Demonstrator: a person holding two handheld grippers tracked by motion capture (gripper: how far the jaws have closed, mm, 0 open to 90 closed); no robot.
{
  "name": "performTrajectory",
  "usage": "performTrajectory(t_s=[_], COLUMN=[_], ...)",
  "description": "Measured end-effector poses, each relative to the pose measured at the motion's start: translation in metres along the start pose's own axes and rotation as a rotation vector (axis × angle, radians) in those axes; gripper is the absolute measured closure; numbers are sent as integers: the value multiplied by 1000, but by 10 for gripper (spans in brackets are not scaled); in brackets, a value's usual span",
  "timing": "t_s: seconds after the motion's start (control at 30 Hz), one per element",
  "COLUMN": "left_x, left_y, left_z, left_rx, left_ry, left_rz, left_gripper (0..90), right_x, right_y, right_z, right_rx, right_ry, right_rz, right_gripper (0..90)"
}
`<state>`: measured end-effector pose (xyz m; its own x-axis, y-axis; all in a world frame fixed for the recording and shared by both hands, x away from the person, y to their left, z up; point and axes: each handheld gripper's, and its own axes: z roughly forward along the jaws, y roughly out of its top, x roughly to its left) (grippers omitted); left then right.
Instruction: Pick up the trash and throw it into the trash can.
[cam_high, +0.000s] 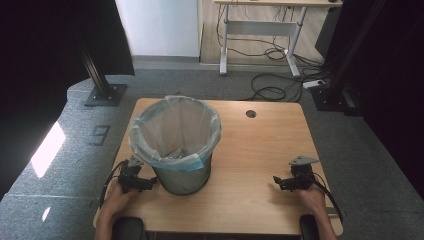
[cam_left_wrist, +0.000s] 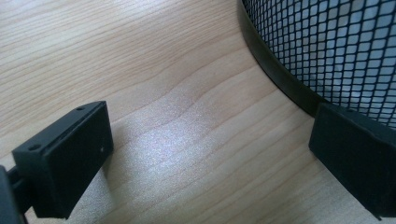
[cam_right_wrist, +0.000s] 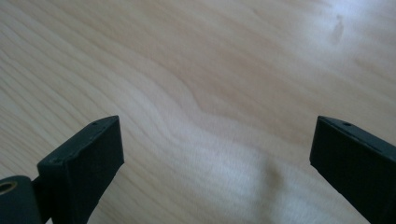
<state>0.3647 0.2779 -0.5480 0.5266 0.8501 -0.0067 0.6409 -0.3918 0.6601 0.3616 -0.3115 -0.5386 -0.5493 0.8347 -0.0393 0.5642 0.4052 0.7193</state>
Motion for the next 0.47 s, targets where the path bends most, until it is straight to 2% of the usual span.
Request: performTrajectory(t_s=[0.2,0.23,0.47], left_x=[0,0,0], left_y=[0,0,0], left_z=[0,0,0], left_rx=[0,0,0], left_ry=[0,0,0], left_rz=[0,0,0], left_gripper=[0,0,0], right_x=[4,3,2], right_y=[-18,-23,-25], right_z=[5,4,2], right_rx=[12,-7,1], right_ry=[-8,14,8], right_rz=[8,51,52], right_gripper=[2,5,0])
